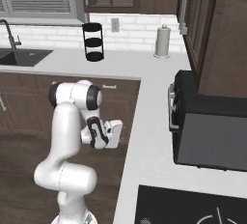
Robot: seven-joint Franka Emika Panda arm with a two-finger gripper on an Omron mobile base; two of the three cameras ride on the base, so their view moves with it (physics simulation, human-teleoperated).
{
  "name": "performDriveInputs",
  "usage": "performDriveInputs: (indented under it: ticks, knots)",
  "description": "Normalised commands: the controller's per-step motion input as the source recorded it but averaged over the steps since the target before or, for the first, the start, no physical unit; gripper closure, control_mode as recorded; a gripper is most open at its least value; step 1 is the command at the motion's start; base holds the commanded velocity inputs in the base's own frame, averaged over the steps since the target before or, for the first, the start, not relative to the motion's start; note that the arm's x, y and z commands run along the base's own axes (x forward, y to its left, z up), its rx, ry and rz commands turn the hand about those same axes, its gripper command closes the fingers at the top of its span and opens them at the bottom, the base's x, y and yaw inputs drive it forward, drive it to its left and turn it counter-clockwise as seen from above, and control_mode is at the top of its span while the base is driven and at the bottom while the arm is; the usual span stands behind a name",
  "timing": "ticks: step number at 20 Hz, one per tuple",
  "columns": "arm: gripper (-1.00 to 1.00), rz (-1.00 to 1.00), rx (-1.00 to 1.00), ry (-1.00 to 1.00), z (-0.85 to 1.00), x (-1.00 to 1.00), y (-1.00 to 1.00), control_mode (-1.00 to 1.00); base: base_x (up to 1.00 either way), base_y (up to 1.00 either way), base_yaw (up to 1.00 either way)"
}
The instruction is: Take a straw from the drawer in front and place it inside the glass cup on the dining counter.
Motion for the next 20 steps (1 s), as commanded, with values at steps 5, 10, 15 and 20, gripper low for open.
performDriveInputs:
  ticks: [5,10,15,20]
  knots:
    - [-1.00,0.04,0.00,0.00,-0.15,0.31,-0.23,-1.00,0.00,0.00,0.00]
    - [-1.00,0.05,0.00,0.00,-0.32,0.25,-0.17,-1.00,0.00,0.00,0.00]
    - [-1.00,0.03,0.00,0.00,-0.34,0.24,-0.06,-1.00,0.00,0.00,0.00]
    - [-1.00,0.01,0.01,-0.01,-0.13,0.18,-0.19,-1.00,0.00,0.00,0.00]
